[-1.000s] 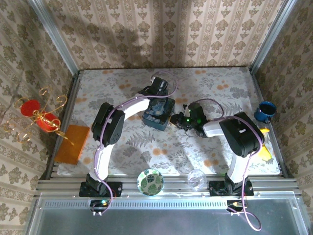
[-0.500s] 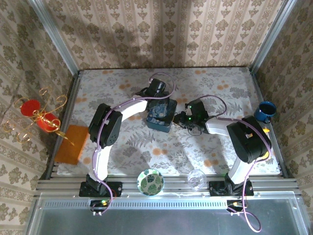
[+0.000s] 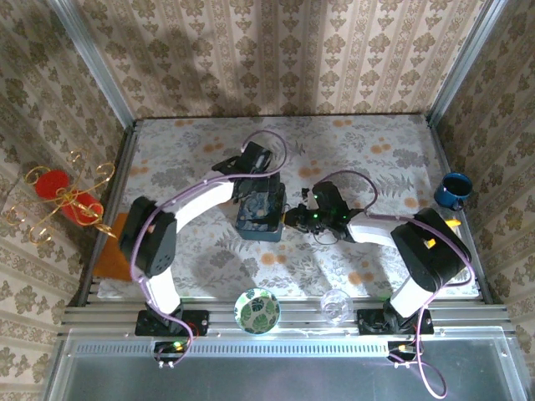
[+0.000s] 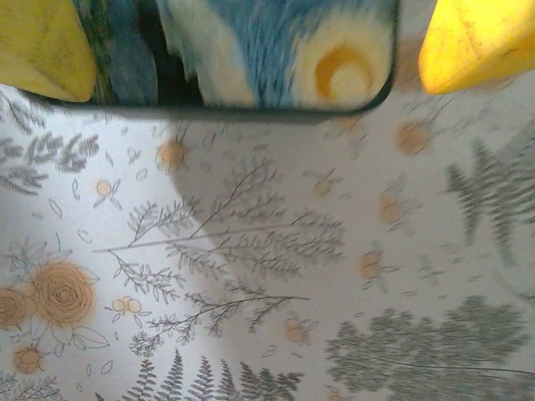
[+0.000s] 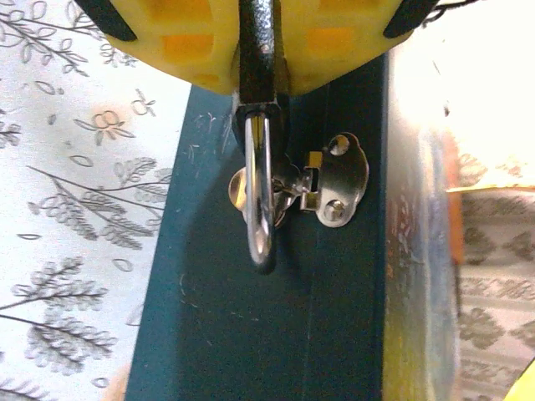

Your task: Unlock a padlock with a key

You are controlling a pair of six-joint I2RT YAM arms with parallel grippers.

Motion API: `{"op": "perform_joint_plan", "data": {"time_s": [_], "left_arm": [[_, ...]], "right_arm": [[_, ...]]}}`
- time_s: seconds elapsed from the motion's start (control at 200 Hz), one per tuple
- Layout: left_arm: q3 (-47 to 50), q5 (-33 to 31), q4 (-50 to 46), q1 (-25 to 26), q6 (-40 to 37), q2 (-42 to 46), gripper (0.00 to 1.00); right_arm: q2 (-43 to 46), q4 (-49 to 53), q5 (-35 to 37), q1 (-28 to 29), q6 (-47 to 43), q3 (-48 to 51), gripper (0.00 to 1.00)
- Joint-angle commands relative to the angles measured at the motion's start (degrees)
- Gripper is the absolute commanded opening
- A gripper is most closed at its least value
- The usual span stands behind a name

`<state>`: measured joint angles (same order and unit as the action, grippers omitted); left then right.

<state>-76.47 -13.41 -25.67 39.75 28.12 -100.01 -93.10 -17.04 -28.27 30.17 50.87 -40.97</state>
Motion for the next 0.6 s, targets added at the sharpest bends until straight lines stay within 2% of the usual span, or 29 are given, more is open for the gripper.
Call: {"op": "perform_joint_plan", "data": {"time_s": [0.0,0.145,0.315,0.41,0.595], "left_arm": [[3.61,-7.18,-8.53,1.73,1.68,7.83,1.00],[11.25,-8.17,-9.93,4.21,7.03,16.98,1.00],[17.66,-9.06,-10.07,10.83,10.66,23.10,1.00],[19.11,-9.98,-7.72,15.08,10.65,23.05,1.00],[18.02,-11.82,-6.04,21.17,9.59,17.45,1.00]], "right_arm": [[2.42,-1.72,-5.08,-0.89,-3.10,-0.14,0.00],[1.72,-1.06,-3.94,-1.41,-3.22,-0.66,0.00],[-1.00,-3.07,-2.34,-1.52,-1.28,-1.15,0.00],[-3.27,-6.35,-2.85,-1.52,0.49,-0.95,0.00],[-5.43,-12.00,-3.49,-1.41,4.19,1.68,0.00]]}}
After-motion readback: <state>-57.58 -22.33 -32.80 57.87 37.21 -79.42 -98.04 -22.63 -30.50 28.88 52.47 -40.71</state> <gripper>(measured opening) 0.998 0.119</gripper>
